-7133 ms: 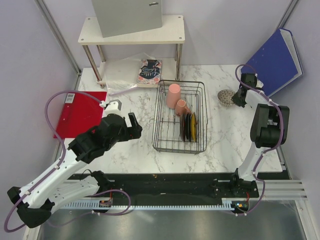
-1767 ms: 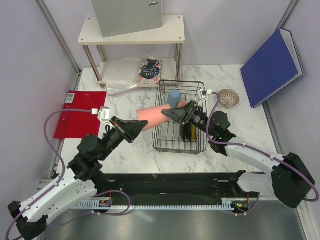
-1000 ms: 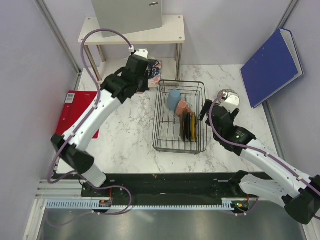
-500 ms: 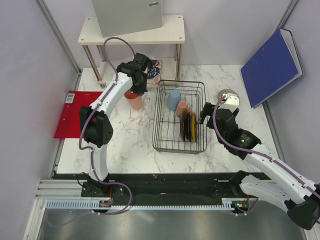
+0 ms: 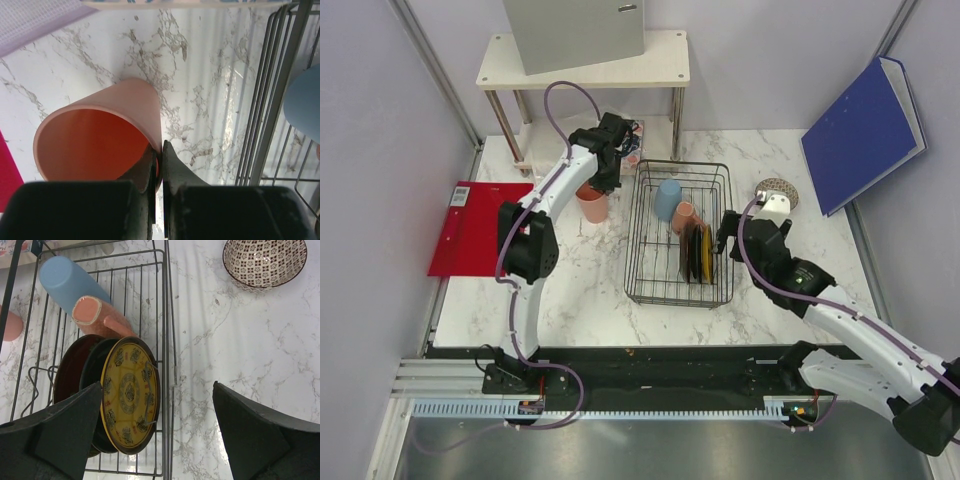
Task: Unload the mixed dishes from the dish rack
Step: Place the cup at the center of the board, then pick up the cup from the dish rack.
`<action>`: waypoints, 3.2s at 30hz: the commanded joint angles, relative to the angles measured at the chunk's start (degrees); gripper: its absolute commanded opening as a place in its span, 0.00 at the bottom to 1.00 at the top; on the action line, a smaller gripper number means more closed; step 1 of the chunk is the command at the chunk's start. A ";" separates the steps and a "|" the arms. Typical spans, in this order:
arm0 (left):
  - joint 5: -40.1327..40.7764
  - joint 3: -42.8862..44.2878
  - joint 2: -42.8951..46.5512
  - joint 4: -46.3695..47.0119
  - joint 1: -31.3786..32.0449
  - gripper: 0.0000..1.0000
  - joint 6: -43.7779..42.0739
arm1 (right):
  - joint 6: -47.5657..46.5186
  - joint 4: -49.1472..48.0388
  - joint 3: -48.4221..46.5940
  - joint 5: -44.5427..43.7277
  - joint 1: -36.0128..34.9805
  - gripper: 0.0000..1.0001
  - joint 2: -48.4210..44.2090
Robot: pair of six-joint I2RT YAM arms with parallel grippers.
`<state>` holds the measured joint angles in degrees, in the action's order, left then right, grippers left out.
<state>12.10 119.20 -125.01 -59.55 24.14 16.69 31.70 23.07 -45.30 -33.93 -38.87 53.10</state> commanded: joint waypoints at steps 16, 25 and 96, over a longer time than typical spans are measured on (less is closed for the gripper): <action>2.58 4.29 -1.12 3.21 -1.47 0.55 -2.54 | 0.64 -2.77 1.44 2.03 0.02 0.98 2.27; 3.45 6.04 5.12 2.42 -1.47 0.99 -2.10 | 0.38 -3.38 0.83 2.73 0.02 0.98 3.41; -2.96 -77.19 90.21 33.62 14.27 0.99 13.64 | -13.51 -6.72 -44.00 14.77 4.07 0.48 55.46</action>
<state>9.80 42.13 -34.65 -28.51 38.13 28.93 16.78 16.47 -90.50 -20.27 -34.87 114.54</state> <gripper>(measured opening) 0.990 0.682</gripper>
